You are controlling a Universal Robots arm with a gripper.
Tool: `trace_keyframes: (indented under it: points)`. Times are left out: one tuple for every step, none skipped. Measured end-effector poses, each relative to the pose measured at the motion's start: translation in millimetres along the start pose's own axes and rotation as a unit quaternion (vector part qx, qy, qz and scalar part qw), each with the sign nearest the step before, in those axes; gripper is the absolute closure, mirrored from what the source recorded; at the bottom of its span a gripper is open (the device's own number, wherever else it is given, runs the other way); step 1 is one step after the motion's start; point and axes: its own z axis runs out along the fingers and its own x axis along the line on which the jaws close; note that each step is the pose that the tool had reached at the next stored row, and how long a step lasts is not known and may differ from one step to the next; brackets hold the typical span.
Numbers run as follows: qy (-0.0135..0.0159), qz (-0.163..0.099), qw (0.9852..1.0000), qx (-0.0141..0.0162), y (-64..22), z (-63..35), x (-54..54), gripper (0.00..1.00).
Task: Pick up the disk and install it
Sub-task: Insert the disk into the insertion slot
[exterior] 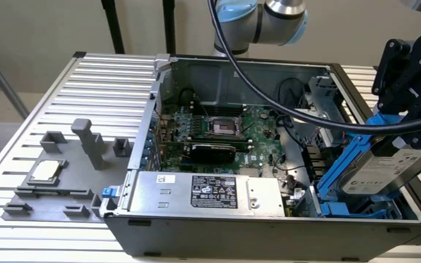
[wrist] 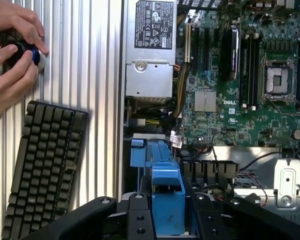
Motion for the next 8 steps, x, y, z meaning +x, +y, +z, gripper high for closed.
trace_keyframes:
  points:
    - [0.0001, 0.000, 1.0000, 0.0000, 0.0, 0.2, 0.1, 0.67]
    - [0.0000, 0.000, 1.0000, 0.0000, 0.0, 0.6, 0.2, 0.67]
    - [0.0001, 0.000, 1.0000, 0.0000, 0.0, 0.9, 0.2, 0.67]
    - [0.0000, 0.000, 1.0000, 0.0000, -0.1, 1.4, 0.3, 0.67]
    - [0.0000, 0.001, 1.0000, 0.0000, -0.1, 1.8, 0.3, 0.67]
    - [0.0000, 0.001, 1.0000, 0.0000, -0.1, 2.2, 0.3, 0.67]
    - [-0.0001, 0.001, 1.0000, 0.0000, -0.1, 2.8, 0.3, 0.67]
    - [0.0000, 0.001, 1.0000, 0.0000, -0.1, 3.3, 0.3, 0.67]
